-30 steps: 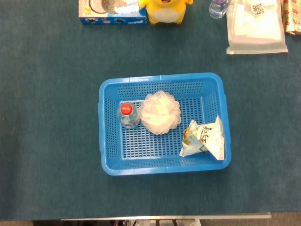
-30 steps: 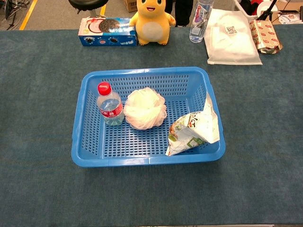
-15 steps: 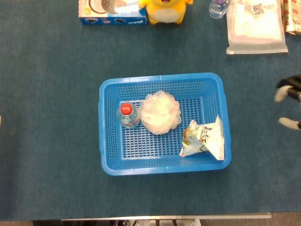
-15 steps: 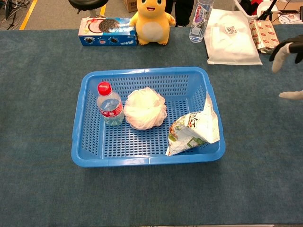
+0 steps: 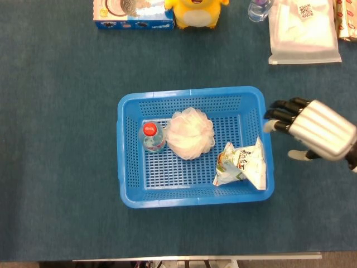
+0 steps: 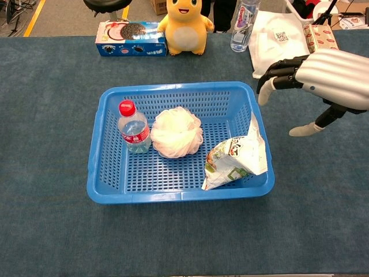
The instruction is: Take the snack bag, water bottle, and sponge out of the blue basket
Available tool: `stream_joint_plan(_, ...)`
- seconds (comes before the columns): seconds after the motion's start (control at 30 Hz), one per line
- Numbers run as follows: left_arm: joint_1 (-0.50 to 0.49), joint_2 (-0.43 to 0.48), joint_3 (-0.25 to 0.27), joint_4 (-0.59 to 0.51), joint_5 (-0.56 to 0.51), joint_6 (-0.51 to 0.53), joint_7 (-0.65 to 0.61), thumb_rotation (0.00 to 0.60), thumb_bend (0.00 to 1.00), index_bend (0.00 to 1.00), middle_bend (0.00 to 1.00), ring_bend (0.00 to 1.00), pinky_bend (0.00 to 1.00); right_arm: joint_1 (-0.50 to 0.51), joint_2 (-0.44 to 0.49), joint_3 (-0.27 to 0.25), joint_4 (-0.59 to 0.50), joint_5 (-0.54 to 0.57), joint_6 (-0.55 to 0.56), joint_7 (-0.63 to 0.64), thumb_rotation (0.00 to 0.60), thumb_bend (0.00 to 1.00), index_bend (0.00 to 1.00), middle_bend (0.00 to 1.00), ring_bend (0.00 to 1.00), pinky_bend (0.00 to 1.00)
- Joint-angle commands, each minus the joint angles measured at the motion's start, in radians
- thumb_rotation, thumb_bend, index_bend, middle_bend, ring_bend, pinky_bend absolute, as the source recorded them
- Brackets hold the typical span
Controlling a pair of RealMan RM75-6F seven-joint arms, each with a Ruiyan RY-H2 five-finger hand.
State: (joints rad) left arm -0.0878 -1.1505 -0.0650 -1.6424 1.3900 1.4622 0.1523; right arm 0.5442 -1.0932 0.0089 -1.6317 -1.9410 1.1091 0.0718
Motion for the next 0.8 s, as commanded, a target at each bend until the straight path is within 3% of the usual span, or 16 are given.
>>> stream_joint_plan(0.03, 0.0, 0.0, 0.001, 0.001, -0.002, -0.002, 0.0, 0.6, 0.32, 0.5, 0.47, 0.33, 0.46, 0.024, -0.014, -0.011, 0.011, -0.019, -0.005, 0.007, 0.6, 0.0, 0.3, 0.27, 0.16, 0.29)
stream_joint_plan(0.23, -0.001, -0.005, 0.001, 0.006, -0.005, -0.007, -0.001, 0.6, 0.32, 0.5, 0.48, 0.33, 0.46, 0.061, -0.034, -0.025, 0.024, -0.043, -0.001, 0.029, 0.6, 0.0, 0.22, 0.2, 0.1, 0.25)
stream_joint_plan(0.8, 0.005, -0.007, -0.001, 0.015, -0.009, -0.002, -0.015, 0.6, 0.32, 0.5, 0.49, 0.33, 0.46, 0.178, -0.142, -0.072, 0.099, -0.033, -0.091, 0.094, 0.6, 0.0, 0.21, 0.21, 0.1, 0.25)
